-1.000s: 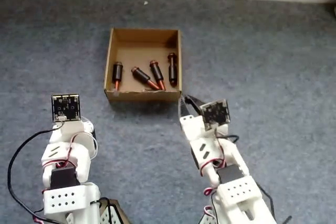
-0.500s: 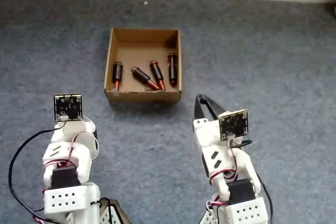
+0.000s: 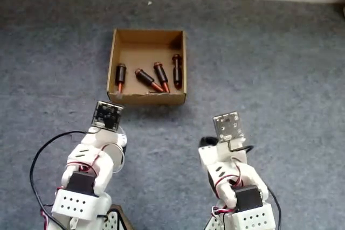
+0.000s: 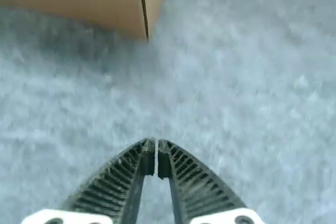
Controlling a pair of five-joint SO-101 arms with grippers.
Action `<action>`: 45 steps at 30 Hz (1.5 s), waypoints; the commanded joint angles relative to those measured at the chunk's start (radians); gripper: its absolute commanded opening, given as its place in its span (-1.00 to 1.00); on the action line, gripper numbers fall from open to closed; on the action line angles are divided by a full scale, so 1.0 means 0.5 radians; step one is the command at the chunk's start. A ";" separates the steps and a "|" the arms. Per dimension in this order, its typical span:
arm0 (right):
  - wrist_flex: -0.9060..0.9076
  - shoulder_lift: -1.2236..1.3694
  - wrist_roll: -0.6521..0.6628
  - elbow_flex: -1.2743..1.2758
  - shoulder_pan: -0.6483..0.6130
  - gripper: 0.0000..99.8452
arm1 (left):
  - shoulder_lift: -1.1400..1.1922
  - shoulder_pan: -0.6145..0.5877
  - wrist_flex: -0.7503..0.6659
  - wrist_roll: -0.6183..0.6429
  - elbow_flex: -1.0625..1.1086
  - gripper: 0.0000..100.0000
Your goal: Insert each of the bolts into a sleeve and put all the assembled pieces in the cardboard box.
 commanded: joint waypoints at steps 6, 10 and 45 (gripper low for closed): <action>0.370 -0.020 0.021 0.315 0.023 -0.99 | 0.005 0.084 0.242 -0.021 0.057 -0.99; 0.370 -0.020 0.021 0.315 0.023 -0.99 | -0.087 0.069 0.531 -0.018 0.023 -0.99; 0.370 -0.020 0.021 0.315 0.023 -0.99 | -0.563 0.078 1.105 -0.015 0.041 -0.99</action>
